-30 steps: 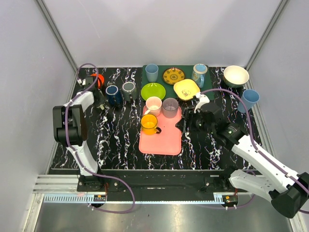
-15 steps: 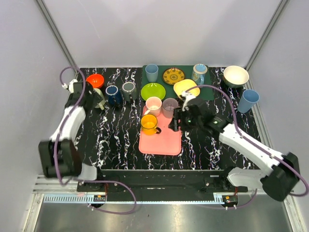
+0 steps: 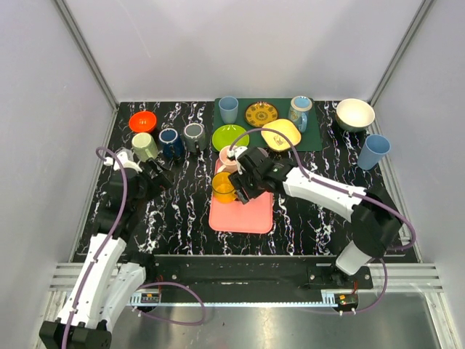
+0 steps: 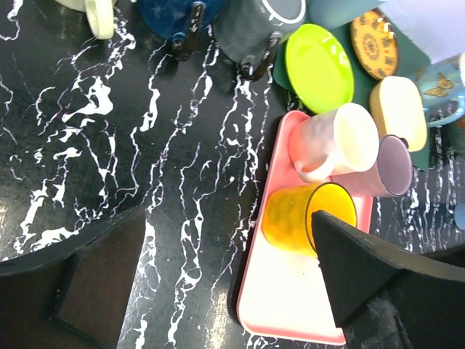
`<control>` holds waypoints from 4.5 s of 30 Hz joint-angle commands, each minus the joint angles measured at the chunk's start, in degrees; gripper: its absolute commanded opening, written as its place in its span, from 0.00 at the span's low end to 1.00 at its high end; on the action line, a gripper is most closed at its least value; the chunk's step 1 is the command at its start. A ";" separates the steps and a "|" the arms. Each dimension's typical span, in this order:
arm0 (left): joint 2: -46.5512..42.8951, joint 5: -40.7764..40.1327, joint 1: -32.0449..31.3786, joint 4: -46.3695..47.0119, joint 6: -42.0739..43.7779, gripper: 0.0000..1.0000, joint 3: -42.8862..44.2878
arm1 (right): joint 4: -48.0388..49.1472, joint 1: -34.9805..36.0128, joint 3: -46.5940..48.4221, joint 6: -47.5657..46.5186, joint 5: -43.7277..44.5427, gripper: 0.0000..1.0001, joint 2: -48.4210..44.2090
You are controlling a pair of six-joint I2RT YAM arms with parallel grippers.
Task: Turn the mug right side up
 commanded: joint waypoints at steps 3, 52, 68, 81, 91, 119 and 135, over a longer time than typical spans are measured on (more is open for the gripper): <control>-4.00 6.95 -0.21 -1.99 2.79 0.99 0.96 | -1.01 0.55 5.99 -7.11 3.71 0.67 4.92; -7.25 14.08 -0.21 3.10 -2.73 0.99 -4.05 | 7.15 3.10 3.02 10.55 -7.53 0.00 -13.50; -7.35 38.88 -8.98 57.35 -23.07 0.99 -16.37 | 73.23 -12.54 -26.61 51.95 -36.45 0.00 -29.09; 6.37 29.46 -23.94 69.19 -22.25 0.86 -12.68 | 82.40 -12.54 -27.31 56.79 -39.00 0.00 -24.33; 16.73 29.28 -24.20 80.52 -26.55 0.71 -7.84 | 81.09 -12.45 -29.15 55.65 -39.80 0.00 -25.03; 4.54 15.07 -24.04 44.72 -9.09 0.00 -0.56 | 35.32 -12.37 -20.82 30.52 -29.44 0.80 -34.79; 18.03 -10.87 16.83 -5.35 5.88 0.00 17.04 | 11.29 -12.37 -17.55 22.95 -5.78 0.86 -33.30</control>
